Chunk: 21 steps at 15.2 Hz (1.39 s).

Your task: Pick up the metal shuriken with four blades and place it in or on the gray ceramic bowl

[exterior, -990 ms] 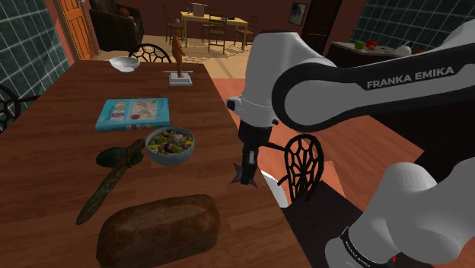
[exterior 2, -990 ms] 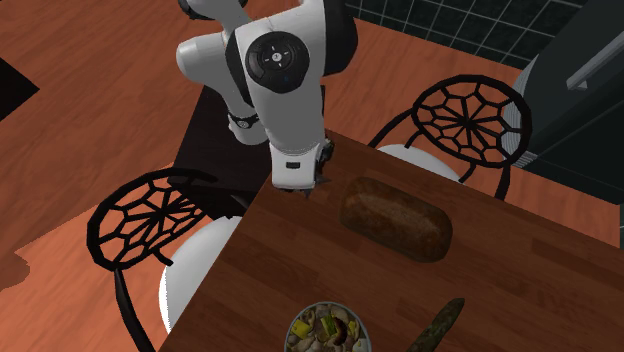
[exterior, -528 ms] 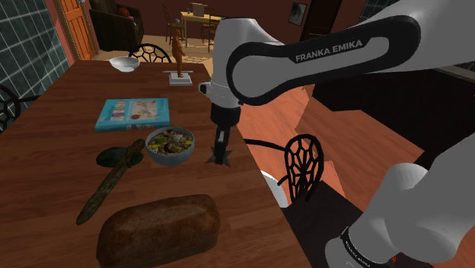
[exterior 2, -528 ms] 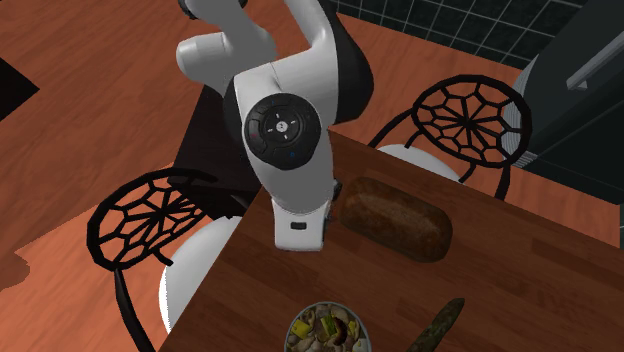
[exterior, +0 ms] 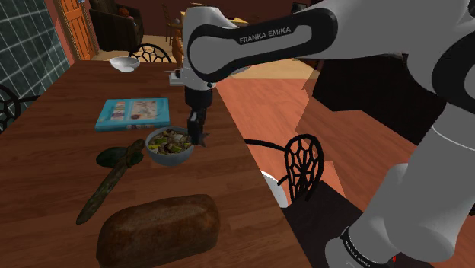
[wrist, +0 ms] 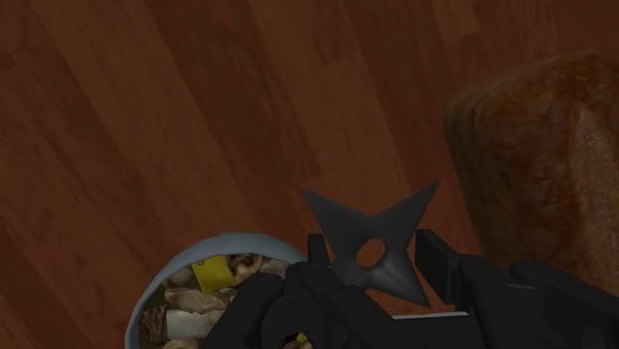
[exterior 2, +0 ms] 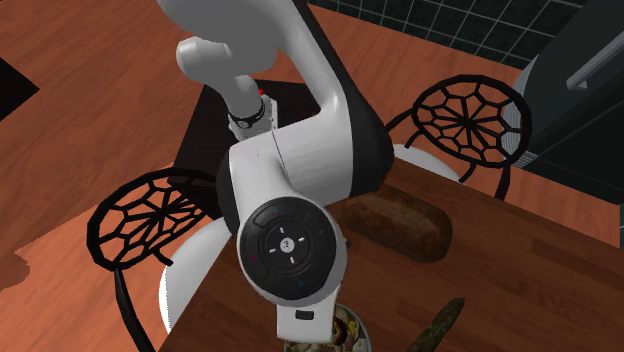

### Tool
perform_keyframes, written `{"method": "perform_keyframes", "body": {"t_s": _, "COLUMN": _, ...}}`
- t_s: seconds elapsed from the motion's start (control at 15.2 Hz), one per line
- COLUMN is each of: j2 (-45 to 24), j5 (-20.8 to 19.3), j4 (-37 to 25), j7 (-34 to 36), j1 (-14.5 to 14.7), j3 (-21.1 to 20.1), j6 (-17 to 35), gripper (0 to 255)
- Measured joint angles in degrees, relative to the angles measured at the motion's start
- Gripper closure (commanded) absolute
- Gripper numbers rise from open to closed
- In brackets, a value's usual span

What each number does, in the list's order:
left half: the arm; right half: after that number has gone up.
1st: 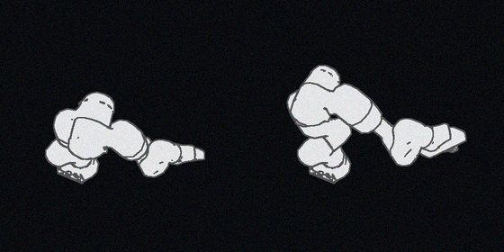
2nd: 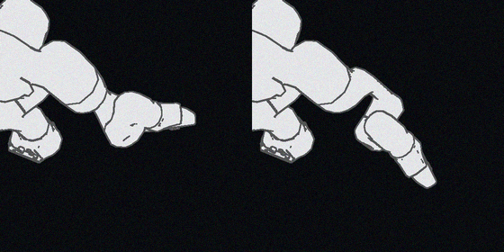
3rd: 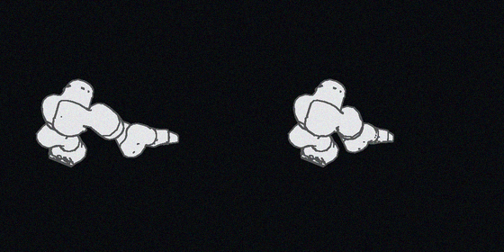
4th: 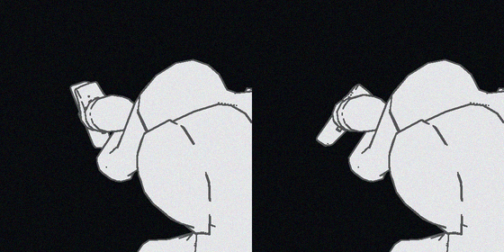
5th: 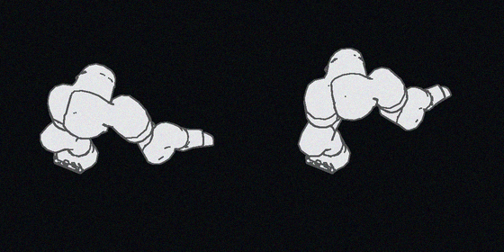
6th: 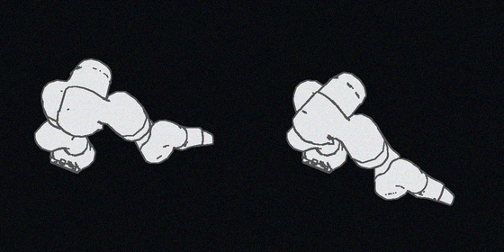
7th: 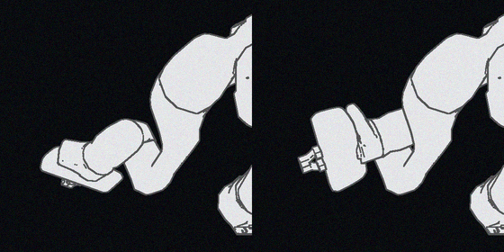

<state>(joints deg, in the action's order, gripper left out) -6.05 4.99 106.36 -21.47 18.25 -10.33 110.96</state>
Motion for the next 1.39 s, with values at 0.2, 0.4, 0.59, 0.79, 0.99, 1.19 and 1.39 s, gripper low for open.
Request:
{"method": "perform_keyframes", "body": {"t_s": 0.2, "j2": -6.5, "j5": -1.2, "j4": -8.3, "j7": 0.3, "j1": 0.1, "j3": 0.2, "j6": -1.9, "gripper": 255}}
{"method": "perform_keyframes", "body": {"t_s": 0.4, "j2": -15.2, "j5": -2.7, "j4": -21.2, "j7": 0.3, "j1": 0.4, "j3": 0.7, "j6": -6.2, "gripper": 255}}
{"method": "perform_keyframes", "body": {"t_s": 0.59, "j2": -23.1, "j5": -3.7, "j4": -33.3, "j7": 0.5, "j1": 1.0, "j3": 1.0, "j6": -10.5, "gripper": 255}}
{"method": "perform_keyframes", "body": {"t_s": 0.79, "j2": -28.9, "j5": -4.4, "j4": -41.6, "j7": 0.2, "j1": 1.3, "j3": 1.4, "j6": -13.1, "gripper": 255}}
{"method": "perform_keyframes", "body": {"t_s": 0.99, "j2": -29.6, "j5": -4.4, "j4": -40.6, "j7": 0.1, "j1": 1.3, "j3": 1.4, "j6": -11.4, "gripper": 255}}
{"method": "perform_keyframes", "body": {"t_s": 1.19, "j2": -29.8, "j5": -4.5, "j4": -38.6, "j7": 0.0, "j1": 1.2, "j3": 1.5, "j6": -9.2, "gripper": 255}}
{"method": "perform_keyframes", "body": {"t_s": 1.39, "j2": -29.9, "j5": -4.5, "j4": -36.6, "j7": -0.2, "j1": 1.1, "j3": 1.5, "j6": -7.0, "gripper": 255}}
